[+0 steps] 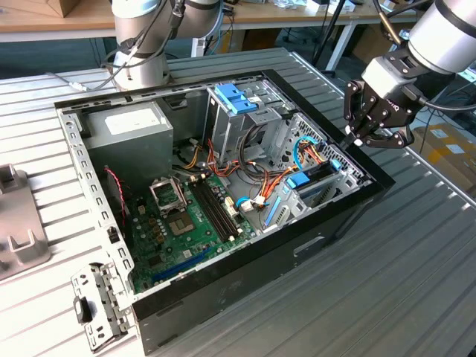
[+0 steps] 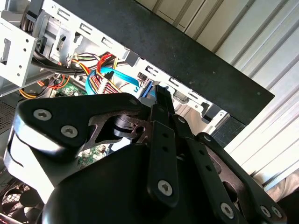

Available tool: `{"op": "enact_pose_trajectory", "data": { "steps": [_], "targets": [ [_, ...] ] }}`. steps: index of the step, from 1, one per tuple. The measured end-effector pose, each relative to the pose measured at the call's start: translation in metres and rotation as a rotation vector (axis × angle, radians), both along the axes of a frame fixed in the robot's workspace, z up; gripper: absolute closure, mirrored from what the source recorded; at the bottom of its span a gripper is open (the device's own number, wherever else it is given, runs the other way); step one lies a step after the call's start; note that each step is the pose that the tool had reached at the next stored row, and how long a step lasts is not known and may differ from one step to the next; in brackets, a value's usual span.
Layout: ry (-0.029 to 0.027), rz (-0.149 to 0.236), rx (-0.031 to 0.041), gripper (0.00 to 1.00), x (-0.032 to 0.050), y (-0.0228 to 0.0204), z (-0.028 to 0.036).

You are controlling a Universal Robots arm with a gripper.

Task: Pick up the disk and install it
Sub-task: 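Insert the second disk wire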

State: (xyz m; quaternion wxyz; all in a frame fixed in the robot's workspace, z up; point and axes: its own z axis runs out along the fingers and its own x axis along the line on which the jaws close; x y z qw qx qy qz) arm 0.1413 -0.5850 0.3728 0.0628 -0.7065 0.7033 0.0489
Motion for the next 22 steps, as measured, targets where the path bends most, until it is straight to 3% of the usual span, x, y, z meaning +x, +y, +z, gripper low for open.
{"op": "enact_pose_trajectory", "data": {
  "steps": [9,10,11,12,15,22],
  "targets": [
    [-0.0004,0.0,-0.0002,0.89,-0.0052,0.0,0.0016],
    [-0.001,0.0,-0.0002,0.89,-0.0097,0.0014,0.0064],
    [-0.001,0.0,-0.0001,0.83,-0.0097,0.0016,0.0064],
    [-0.001,0.0,0.0,0.64,-0.0097,0.0018,0.0064],
    [-0.001,-0.001,0.0012,0.64,-0.0106,0.0019,0.0057],
    [-0.001,-0.001,0.0014,0.64,-0.0258,0.0053,0.0031]
  ]
}}
